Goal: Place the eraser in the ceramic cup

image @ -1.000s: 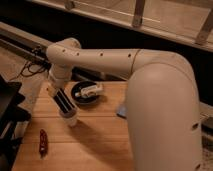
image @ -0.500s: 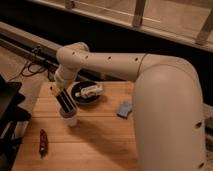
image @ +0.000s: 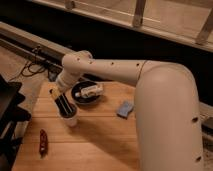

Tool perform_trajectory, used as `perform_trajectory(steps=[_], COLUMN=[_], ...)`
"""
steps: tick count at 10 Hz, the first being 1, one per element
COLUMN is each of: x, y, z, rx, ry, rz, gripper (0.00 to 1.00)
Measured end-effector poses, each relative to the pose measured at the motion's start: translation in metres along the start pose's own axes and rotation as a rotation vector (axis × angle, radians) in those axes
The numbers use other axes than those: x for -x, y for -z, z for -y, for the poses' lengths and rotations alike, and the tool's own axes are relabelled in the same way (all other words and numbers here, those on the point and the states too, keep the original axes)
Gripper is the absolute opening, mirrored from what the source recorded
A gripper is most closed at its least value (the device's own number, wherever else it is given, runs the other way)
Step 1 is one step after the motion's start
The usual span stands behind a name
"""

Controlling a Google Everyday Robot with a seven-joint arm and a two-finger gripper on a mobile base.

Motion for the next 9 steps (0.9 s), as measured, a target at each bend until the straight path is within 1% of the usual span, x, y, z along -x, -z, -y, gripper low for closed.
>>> perform_trajectory(steps=[2,3,5,6,7,8,9], x=[-0.003,-0.005,-0.009,-0.010,-0.007,-0.003,0.000], y=[-0.007,-0.011,-0.011,-0.009,-0.007,-0.005,-0.003], z=[0.001,0.001,0.005,0.006,0.007,0.005,0.002], rx=[0.003,0.003,-0.001,-0.003,0.000,0.004,0.006], ry=[0.000,-0.001,-0.015,-0.021,-0.008,0.000,0.005], rz=[0.001,0.000,0.002,0.005,0.009,0.010,0.012], gripper=[0.78,0.80,0.80,0.78,0.70,0.62,0.49])
